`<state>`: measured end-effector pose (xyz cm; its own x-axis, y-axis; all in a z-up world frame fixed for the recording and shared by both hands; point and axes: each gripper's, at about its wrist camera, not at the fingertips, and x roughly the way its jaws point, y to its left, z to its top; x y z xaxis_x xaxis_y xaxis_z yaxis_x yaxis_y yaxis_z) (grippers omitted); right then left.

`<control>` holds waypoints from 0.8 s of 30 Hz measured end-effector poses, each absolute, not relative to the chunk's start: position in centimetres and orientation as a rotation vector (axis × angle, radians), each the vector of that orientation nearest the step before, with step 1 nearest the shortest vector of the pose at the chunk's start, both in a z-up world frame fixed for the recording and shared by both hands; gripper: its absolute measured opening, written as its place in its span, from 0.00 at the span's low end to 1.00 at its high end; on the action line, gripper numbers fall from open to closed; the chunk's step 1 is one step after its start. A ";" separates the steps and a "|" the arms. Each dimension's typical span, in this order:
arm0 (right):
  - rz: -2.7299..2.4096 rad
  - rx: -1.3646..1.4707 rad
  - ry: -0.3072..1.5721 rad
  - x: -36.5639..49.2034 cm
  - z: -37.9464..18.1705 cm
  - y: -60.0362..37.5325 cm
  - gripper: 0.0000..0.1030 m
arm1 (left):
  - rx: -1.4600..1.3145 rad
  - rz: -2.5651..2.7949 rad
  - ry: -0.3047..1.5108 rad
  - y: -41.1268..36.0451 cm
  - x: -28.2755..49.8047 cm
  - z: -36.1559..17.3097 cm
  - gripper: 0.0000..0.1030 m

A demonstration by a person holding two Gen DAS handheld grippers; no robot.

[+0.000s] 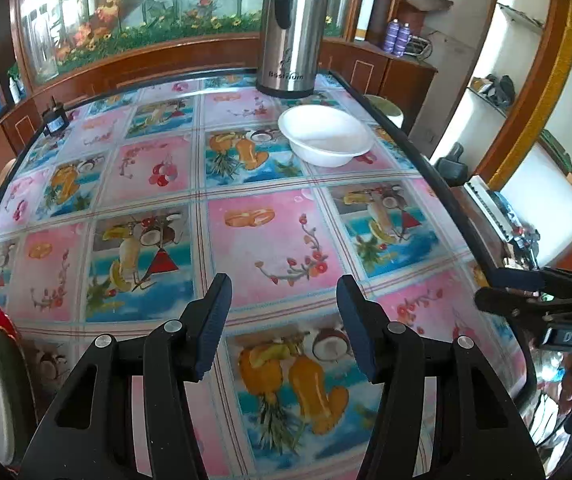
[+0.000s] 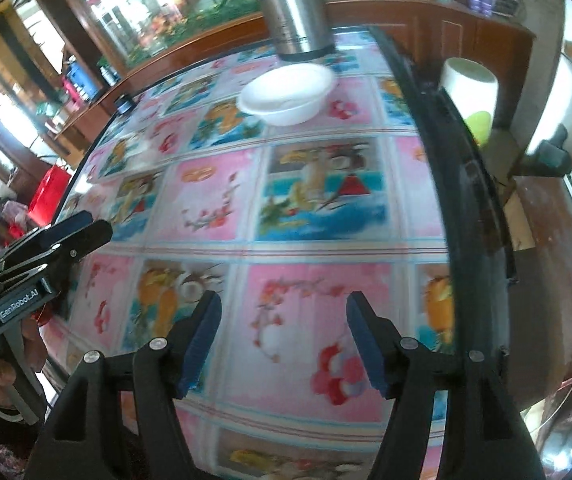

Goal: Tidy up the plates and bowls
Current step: 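Close both tools on the second white bowl rim and lift it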

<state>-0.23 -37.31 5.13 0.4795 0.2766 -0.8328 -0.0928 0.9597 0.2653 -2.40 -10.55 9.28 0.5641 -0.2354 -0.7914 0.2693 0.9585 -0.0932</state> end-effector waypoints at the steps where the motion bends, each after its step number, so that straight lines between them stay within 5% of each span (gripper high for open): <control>1: 0.223 0.199 1.050 0.1 5.0 -37.7 0.64 | 0.036 -0.292 0.929 -10.7 -1.9 9.1 0.53; 24: 0.161 0.123 1.045 15.4 5.8 -37.8 0.72 | 0.062 -0.165 0.896 -14.4 12.7 7.4 0.53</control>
<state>15.42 -37.79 5.83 0.4914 0.1911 -0.8497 -0.0740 0.9813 0.1779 12.69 -14.42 7.39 0.6128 -0.1174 -0.7815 0.1694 0.9854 -0.0151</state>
